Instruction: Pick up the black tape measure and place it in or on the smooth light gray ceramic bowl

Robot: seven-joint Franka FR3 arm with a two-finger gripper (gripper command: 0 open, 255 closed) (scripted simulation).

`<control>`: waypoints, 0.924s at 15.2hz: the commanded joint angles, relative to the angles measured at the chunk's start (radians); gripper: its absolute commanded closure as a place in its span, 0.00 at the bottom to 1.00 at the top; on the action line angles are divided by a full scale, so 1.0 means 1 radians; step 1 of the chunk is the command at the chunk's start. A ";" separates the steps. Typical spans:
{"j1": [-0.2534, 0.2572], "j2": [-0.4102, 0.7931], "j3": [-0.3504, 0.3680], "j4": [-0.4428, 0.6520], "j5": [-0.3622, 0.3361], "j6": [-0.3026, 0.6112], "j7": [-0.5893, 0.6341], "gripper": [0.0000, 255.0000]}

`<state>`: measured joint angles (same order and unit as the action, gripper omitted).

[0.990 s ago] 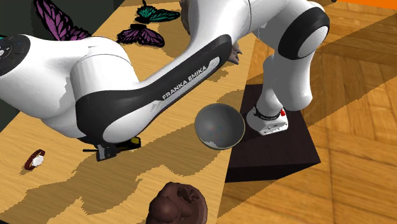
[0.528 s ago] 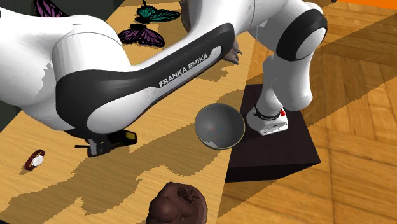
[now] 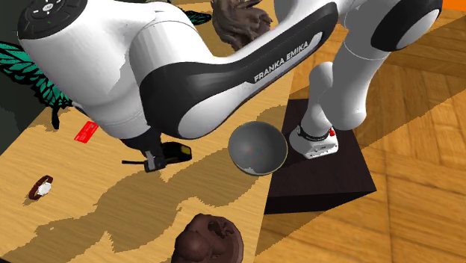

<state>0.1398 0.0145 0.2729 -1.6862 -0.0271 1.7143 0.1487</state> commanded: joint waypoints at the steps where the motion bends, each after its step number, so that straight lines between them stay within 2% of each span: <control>1: -0.005 -0.090 -0.004 -0.100 0.024 0.013 -0.011 1.00; 7: 0.007 -0.339 -0.019 -0.349 0.086 0.020 -0.036 1.00; 14: 0.043 -0.624 -0.041 -0.576 0.137 -0.035 -0.051 1.00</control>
<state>0.1771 -0.5639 0.2367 -2.2355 0.1035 1.6988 0.0999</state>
